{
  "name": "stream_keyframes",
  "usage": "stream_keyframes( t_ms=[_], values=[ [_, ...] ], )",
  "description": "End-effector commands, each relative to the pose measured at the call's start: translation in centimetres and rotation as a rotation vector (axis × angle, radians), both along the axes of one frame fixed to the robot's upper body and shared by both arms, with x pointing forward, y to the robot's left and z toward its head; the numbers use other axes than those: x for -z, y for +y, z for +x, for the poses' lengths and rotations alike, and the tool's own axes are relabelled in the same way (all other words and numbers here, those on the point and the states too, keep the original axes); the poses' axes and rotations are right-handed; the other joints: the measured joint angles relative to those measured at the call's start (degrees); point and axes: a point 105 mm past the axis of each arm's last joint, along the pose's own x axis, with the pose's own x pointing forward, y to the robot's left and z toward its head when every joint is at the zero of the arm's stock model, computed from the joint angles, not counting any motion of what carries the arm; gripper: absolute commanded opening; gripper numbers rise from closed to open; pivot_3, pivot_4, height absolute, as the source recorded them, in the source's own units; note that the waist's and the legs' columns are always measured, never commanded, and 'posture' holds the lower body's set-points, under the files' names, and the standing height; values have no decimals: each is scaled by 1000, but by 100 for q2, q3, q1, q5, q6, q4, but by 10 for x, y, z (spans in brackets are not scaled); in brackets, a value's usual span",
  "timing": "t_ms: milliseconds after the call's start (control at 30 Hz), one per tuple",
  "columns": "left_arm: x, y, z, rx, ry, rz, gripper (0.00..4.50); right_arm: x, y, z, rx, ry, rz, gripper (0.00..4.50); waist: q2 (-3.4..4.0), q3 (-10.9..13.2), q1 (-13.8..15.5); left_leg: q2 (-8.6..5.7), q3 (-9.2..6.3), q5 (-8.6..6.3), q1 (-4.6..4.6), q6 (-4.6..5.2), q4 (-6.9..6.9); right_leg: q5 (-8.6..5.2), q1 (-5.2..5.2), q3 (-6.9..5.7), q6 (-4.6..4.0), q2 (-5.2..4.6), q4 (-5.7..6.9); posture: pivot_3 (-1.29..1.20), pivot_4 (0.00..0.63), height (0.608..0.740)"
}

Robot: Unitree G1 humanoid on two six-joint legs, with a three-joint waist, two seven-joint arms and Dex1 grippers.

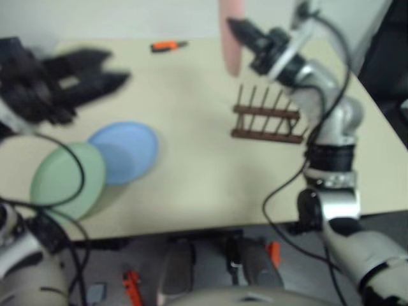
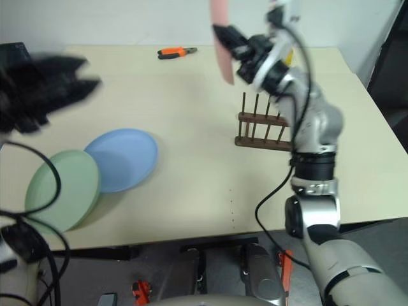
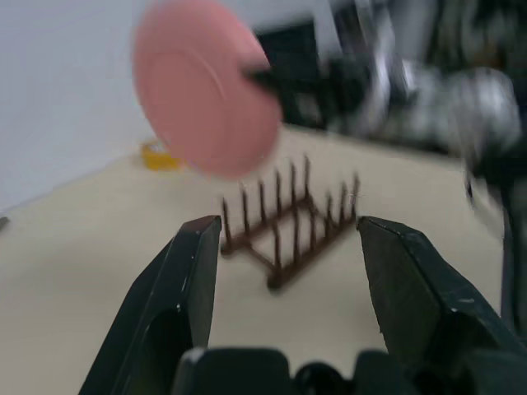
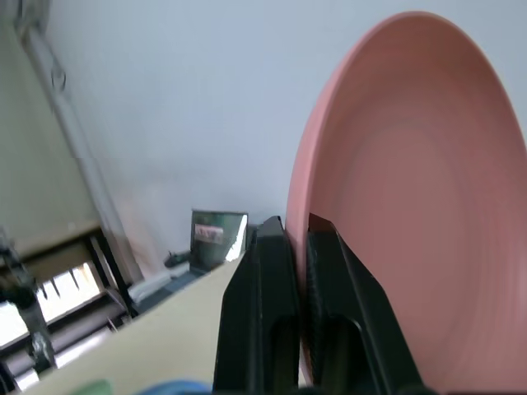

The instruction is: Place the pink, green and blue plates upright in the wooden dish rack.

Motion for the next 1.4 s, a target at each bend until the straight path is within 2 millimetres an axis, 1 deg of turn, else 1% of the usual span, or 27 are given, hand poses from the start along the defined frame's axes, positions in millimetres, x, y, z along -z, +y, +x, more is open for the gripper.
stream_keyframes(
  t_ms=[33, 100, 133, 200, 300, 367, 467, 600, 800, 933, 1100, 1200, 1300, 1400],
  values=[
    [29, -22, 15, 36, -55, 174, 2872, -32, -45, -18, 115, -16, 4, 0, 2, 1, 49, -4, 4, 1, -2, 3, 1, 0, 2, -2, 0, 1, -2, 0, 150, 740],
    [48, -32, 25, 55, -75, 242, 2872, -27, -68, -22, 199, 38, -47, 0, 5, 1, 70, -6, 13, 4, -2, 6, -4, -1, 4, 0, 0, 4, -4, 0, 150, 740],
    [54, -35, 29, 65, -91, 266, 2872, -24, -75, -24, 225, 52, -69, 0, 5, 1, 70, -3, 17, 4, -3, 8, -5, -1, 3, 1, -1, 6, -4, 0, 150, 740],
    [61, -43, 34, 90, -99, 268, 2872, -17, -84, -32, 224, 79, -76, 0, 5, 1, 64, 1, 24, 4, -6, 9, -11, -2, 0, 1, -3, 14, -5, 0, 150, 740],
    [68, -53, 38, 135, -108, 269, 2872, 4, -97, -38, 253, 138, -130, 0, 8, 1, -1, 2, 31, -1, -9, 16, -20, -6, -7, 4, -8, 28, -5, 0, 150, 740],
    [70, -56, 39, 154, -108, 268, 2872, 14, -101, -41, 258, 167, -148, 0, 14, 5, -20, 2, 34, -4, -8, 21, -23, 1, -12, 6, 4, 36, 0, 0, 150, 740],
    [71, -59, 40, 172, -107, 264, 2872, 22, -102, -47, 241, 191, -158, 0, 21, 9, -26, 6, 30, -4, -10, 21, -25, 4, -21, 4, 9, 55, 5, 0, 150, 740],
    [73, -59, 41, 181, -104, 277, 2872, 33, -111, -45, 263, 224, -147, 0, 21, 9, -21, 9, 24, -4, -12, 21, -26, 3, -23, 0, 8, 87, 3, 0, 150, 740],
    [74, -57, 40, 177, -100, 286, 2872, 45, -118, -41, 264, 259, -118, 0, 21, 9, -20, 5, 29, -4, -16, 21, -24, -3, -22, 10, -2, 86, -6, 0, 150, 740],
    [76, -55, 41, 167, -97, 297, 2872, 47, -122, -40, 260, 259, -92, 0, 21, 9, -16, 5, 27, -4, -15, 21, -24, -7, -21, 7, -8, 86, -6, 0, 150, 740],
    [78, -52, 42, 155, -96, 318, 2872, 26, -120, -46, 214, 181, -45, 0, 21, 9, -18, 7, 26, -4, -15, 21, -25, -9, -22, 7, -12, 88, -5, 0, 150, 740],
    [80, -51, 42, 155, -94, 322, 2872, 19, -120, -49, 186, 166, 2, 0, 21, 9, -18, 7, 26, -4, -15, 21, -25, -9, -22, 7, -12, 88, -5, 0, 150, 740],
    [82, -51, 43, 159, -91, 325, 2872, 21, -121, -50, 159, 183, 50, 0, 21, 9, -10, 7, 25, -4, -16, 21, -25, -9, -21, 6, -12, 88, -6, 0, 150, 740],
    [84, -51, 43, 162, -89, 333, 2872, 32, -121, -48, 161, 218, 49, 0, 21, 9, -6, 6, 26, -4, -17, 21, -25, -9, -22, 8, -12, 87, -7, 0, 150, 740]
  ],
)
